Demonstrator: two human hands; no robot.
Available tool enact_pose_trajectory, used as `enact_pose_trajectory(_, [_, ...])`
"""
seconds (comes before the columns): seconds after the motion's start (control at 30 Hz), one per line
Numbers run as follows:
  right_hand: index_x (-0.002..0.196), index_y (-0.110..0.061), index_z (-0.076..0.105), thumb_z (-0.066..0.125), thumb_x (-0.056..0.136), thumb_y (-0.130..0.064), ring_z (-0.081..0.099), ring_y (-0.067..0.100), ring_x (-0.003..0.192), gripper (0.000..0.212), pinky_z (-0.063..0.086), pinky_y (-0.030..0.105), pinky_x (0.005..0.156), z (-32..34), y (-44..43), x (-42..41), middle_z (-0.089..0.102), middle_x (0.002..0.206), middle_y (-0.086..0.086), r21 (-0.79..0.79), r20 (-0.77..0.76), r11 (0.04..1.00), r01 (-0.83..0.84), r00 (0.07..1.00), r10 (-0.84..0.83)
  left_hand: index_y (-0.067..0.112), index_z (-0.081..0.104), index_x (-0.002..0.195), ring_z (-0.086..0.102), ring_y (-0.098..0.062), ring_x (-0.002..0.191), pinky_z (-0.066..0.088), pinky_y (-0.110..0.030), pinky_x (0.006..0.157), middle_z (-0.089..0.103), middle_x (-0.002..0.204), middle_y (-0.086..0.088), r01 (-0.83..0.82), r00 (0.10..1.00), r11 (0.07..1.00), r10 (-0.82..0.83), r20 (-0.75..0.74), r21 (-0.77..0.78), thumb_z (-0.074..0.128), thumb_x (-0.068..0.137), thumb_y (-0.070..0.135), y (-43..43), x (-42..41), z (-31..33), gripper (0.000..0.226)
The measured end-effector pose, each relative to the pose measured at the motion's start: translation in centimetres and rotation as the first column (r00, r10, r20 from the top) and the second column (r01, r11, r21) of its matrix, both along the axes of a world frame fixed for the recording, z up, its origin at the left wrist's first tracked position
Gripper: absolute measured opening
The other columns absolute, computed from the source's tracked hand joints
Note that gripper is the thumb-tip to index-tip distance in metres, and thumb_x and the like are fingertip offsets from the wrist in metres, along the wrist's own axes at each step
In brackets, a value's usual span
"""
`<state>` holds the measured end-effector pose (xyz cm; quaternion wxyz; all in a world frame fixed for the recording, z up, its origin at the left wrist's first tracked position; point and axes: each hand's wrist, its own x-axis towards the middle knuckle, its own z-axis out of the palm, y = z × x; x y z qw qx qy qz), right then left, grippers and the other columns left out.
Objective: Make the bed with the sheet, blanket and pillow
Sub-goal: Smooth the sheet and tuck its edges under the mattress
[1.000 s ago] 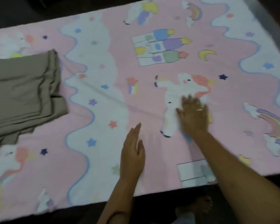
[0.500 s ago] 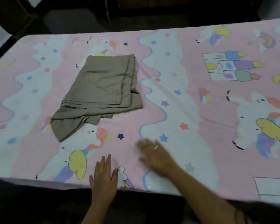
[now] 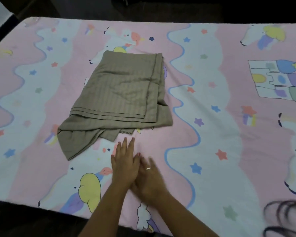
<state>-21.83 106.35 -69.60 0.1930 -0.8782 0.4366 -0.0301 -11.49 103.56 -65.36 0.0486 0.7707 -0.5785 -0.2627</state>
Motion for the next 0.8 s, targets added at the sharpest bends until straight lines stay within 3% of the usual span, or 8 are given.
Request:
enact_pose_trajectory(0.1, [0.133, -0.018, 0.053, 0.032, 0.096, -0.05, 0.038, 0.023, 0.136, 0.054, 0.021, 0.044, 0.115, 0.8, -1.8, 1.7, 0.052, 0.14, 0.003, 0.066, 0.092, 0.959, -0.276, 0.959, 0.269, 0.031, 0.016, 0.15, 0.004, -0.017, 0.147, 0.009, -0.049, 0.115, 0.009, 0.159, 0.004, -0.064, 0.998, 0.998, 0.064, -0.009, 0.016, 0.035, 0.1, 0.035, -1.5, 3.0, -0.3, 0.054])
enact_pose_trajectory(0.13, [0.131, -0.017, 0.055, 0.035, 0.092, -0.05, 0.045, 0.022, 0.131, 0.054, 0.03, 0.042, 0.111, 0.6, -3.1, 1.4, 0.054, 0.137, 0.003, 0.018, 0.071, 0.969, -0.246, 0.967, 0.244, 0.03, 0.017, 0.15, 0.005, -0.018, 0.146, 0.01, -0.05, 0.114, 0.01, 0.159, 0.003, -0.089, 0.996, 0.995, 0.089, 0.004, 0.039, 0.035, 0.1, 0.036, -1.4, 4.4, -0.6, 0.054])
enact_pose_trajectory(0.2, [0.128, -0.012, 0.057, 0.039, 0.085, -0.047, 0.059, 0.025, 0.117, 0.058, 0.042, 0.039, 0.1, -0.1, -6.5, -0.8, 0.06, 0.13, 0.007, -0.04, 0.029, 0.999, 0.006, 1.0, -0.005, 0.029, 0.019, 0.15, 0.009, -0.023, 0.146, 0.015, -0.053, 0.113, 0.011, 0.159, -0.001, -0.079, 0.995, 0.994, 0.073, 0.073, 0.076, 0.031, 0.099, 0.043, -0.5, 7.4, -1.3, 0.054])
enact_pose_trajectory(0.3, [0.12, -0.005, 0.061, 0.034, 0.089, -0.043, 0.062, 0.031, 0.106, 0.056, 0.042, 0.043, 0.097, -0.8, -10.5, -4.8, 0.065, 0.118, 0.014, -0.091, -0.095, 0.937, 0.336, 0.934, -0.344, 0.027, 0.028, 0.148, 0.031, -0.029, 0.138, 0.025, -0.053, 0.109, 0.031, 0.152, -0.008, -0.041, 0.989, 0.996, 0.029, 0.148, 0.079, 0.017, 0.091, 0.055, 2.0, 11.5, -1.9, 0.064])
enact_pose_trajectory(0.4, [0.12, -0.007, 0.06, 0.03, 0.093, -0.045, 0.056, 0.032, 0.112, 0.055, 0.039, 0.051, 0.102, -1.3, -11.1, -5.3, 0.063, 0.117, 0.013, -0.135, -0.148, 0.888, 0.44, 0.877, -0.457, 0.025, 0.037, 0.144, 0.046, -0.029, 0.127, 0.033, -0.054, 0.104, 0.047, 0.14, -0.007, -0.03, 0.974, 0.997, 0.014, 0.226, 0.068, 0.016, 0.092, 0.057, 4.0, 14.1, -2.0, 0.065])
enact_pose_trajectory(0.5, [0.123, -0.003, 0.056, 0.028, 0.093, -0.044, 0.049, 0.035, 0.121, 0.058, 0.034, 0.055, 0.103, -1.6, -10.0, -1.9, 0.057, 0.124, 0.017, -0.172, -0.144, 0.8, 0.575, 0.788, -0.598, 0.016, 0.051, 0.133, 0.047, -0.035, 0.126, 0.035, -0.057, 0.101, 0.053, 0.134, -0.014, -0.123, 0.967, 0.992, 0.114, 0.229, 0.024, 0.013, 0.094, 0.059, 5.4, 16.6, -2.2, 0.069])
enact_pose_trajectory(0.6, [0.131, -0.002, 0.051, 0.028, 0.092, -0.045, 0.046, 0.036, 0.128, 0.063, 0.034, 0.056, 0.103, -1.6, -8.3, 2.7, 0.052, 0.135, 0.018, -0.162, -0.106, 0.779, 0.606, 0.774, -0.624, 0.011, 0.057, 0.126, 0.042, -0.035, 0.131, 0.034, -0.056, 0.103, 0.049, 0.14, -0.016, -0.12, 0.963, 0.993, 0.116, 0.243, 0.0, 0.017, 0.094, 0.058, 6.2, 19.0, -2.4, 0.069])
enact_pose_trajectory(0.8, [0.14, -0.01, 0.046, 0.023, 0.095, -0.051, 0.042, 0.028, 0.134, 0.065, 0.019, 0.047, 0.11, -0.4, -0.5, 15.4, 0.045, 0.145, 0.009, -0.081, -0.094, 0.886, 0.456, 0.882, -0.462, 0.025, 0.042, 0.142, 0.036, -0.033, 0.135, 0.033, -0.054, 0.103, 0.04, 0.148, -0.01, -0.061, 0.972, 0.998, 0.062, 0.227, -0.011, 0.023, 0.092, 0.059, 9.0, 25.2, -1.3, 0.064])
